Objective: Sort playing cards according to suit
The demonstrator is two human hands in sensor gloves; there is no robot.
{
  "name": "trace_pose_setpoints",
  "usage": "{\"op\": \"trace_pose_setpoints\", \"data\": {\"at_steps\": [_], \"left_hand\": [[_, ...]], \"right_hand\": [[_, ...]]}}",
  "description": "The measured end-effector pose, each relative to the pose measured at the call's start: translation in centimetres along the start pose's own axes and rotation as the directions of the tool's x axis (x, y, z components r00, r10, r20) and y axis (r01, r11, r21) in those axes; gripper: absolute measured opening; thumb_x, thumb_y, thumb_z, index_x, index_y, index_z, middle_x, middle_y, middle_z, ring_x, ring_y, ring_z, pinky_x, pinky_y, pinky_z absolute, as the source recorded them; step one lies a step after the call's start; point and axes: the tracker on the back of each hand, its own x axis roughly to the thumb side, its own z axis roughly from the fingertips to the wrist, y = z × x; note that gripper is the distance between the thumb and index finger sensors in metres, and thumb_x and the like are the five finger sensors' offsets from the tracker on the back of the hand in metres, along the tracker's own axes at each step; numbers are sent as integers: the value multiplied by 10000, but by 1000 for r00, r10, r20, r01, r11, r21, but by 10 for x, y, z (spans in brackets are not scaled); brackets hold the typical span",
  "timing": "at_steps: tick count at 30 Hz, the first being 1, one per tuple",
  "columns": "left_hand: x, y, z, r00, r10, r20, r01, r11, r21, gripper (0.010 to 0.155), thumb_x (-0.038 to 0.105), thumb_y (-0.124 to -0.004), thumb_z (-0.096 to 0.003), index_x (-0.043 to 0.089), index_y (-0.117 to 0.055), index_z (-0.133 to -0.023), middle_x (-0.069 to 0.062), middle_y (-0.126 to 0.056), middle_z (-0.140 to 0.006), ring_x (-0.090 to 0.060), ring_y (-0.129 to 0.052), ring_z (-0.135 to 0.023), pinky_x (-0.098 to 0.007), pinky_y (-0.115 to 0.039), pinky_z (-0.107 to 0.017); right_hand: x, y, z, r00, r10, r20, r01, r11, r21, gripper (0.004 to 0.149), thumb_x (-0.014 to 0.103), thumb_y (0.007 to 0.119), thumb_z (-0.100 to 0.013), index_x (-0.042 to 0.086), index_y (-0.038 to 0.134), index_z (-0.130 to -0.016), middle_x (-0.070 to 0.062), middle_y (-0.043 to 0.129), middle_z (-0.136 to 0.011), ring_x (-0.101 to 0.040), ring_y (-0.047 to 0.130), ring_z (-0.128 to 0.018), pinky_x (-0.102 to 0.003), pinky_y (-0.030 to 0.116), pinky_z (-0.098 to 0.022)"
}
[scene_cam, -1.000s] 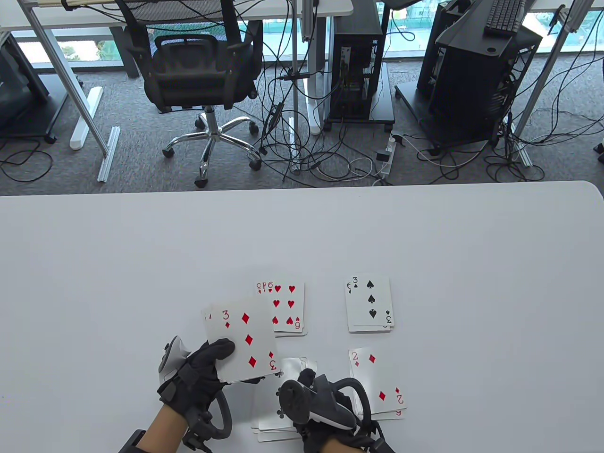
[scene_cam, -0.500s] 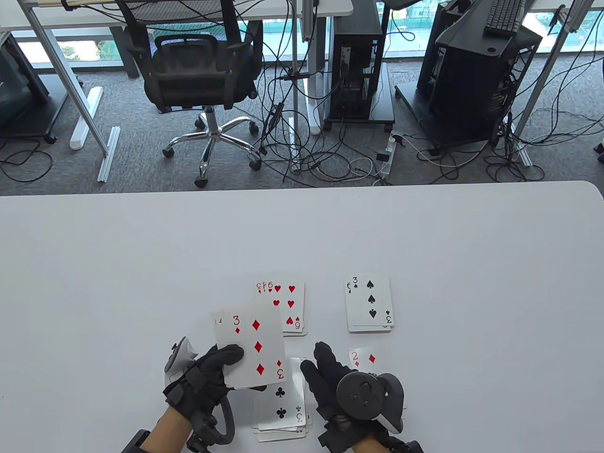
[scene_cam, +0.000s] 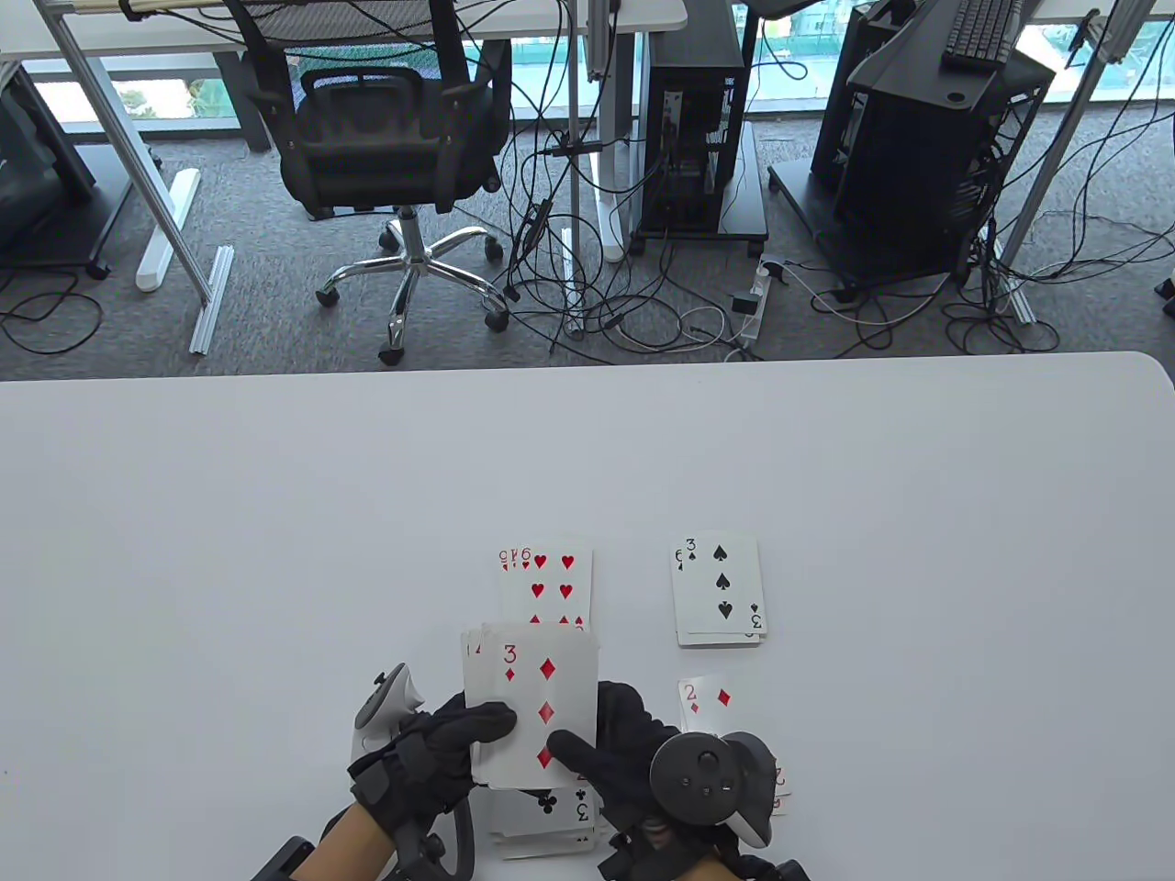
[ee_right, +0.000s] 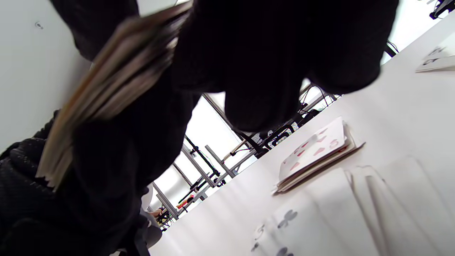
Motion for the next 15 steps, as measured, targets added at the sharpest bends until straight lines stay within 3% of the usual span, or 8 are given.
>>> {"op": "trace_pose_setpoints", "data": {"at_steps": [6, 15], "left_hand": [[0, -2, -1, 1000, 10, 4, -10, 1000, -13, 558, 323, -646, -633, 178, -397, -1111, -144, -540, -1119, -437, -708, -928, -543, -756, -566], [4, 1, 1, 1000, 5, 25, -6, 1000, 15, 547, 311, -645, -630, 185, -410, -1107, -129, -564, -1112, -418, -733, -921, -527, -771, -561]], "right_hand": [[-3, -3, 0, 992, -120, -43, 117, 991, -65, 459, 307, 678, -548, -99, 688, -760, -10, 911, -424, -222, 989, -318, -447, 854, -368], [-18, -18, -3, 985, -134, -113, 120, 985, -123, 435, 249, 630, -560, -128, 702, -765, -33, 925, -426, -248, 992, -320, -466, 848, -363]]}}
